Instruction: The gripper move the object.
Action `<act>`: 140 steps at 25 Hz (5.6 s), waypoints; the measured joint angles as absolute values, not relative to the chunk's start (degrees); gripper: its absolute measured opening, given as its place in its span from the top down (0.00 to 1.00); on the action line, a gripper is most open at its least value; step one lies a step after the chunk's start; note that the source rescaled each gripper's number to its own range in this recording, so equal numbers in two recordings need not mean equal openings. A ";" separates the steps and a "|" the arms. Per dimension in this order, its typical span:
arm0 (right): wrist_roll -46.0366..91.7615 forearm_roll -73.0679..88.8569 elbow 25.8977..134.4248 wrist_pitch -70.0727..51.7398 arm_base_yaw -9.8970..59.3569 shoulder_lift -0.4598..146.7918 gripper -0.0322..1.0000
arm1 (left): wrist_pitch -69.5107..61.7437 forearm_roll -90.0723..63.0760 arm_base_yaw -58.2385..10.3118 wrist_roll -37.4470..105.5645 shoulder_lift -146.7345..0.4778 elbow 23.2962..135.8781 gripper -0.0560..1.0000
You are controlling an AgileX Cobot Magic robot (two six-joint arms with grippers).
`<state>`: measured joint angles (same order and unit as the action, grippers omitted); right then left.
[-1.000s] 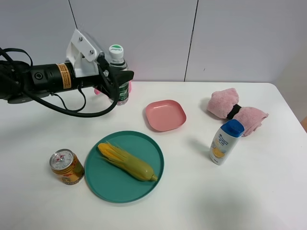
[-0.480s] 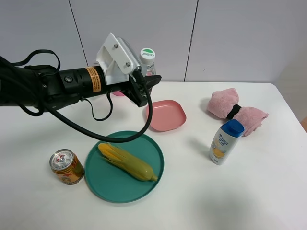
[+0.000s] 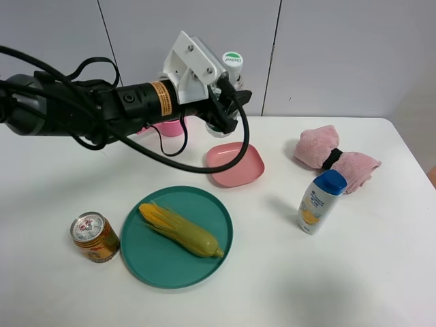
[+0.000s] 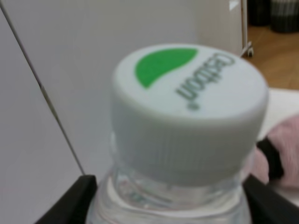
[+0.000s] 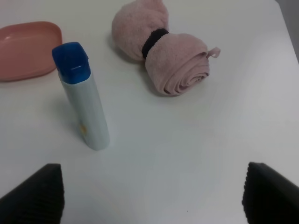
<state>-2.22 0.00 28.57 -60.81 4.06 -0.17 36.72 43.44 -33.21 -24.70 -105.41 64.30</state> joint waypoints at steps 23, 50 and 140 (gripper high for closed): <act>-2.22 0.00 28.57 -60.81 4.06 -0.17 0.00 | 38.81 52.20 -32.56 -32.35 -123.31 72.55 0.92; -2.22 0.00 28.57 -60.81 4.06 -0.17 0.00 | 43.50 47.13 -32.56 -24.82 -128.28 72.60 0.92; -2.22 0.00 28.57 -60.81 4.06 -0.17 0.00 | -66.22 18.43 -10.48 -4.91 -20.77 53.05 0.22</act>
<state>-2.22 0.00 28.57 -60.81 4.06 -0.17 -66.22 18.43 -10.48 -4.91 -20.77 53.05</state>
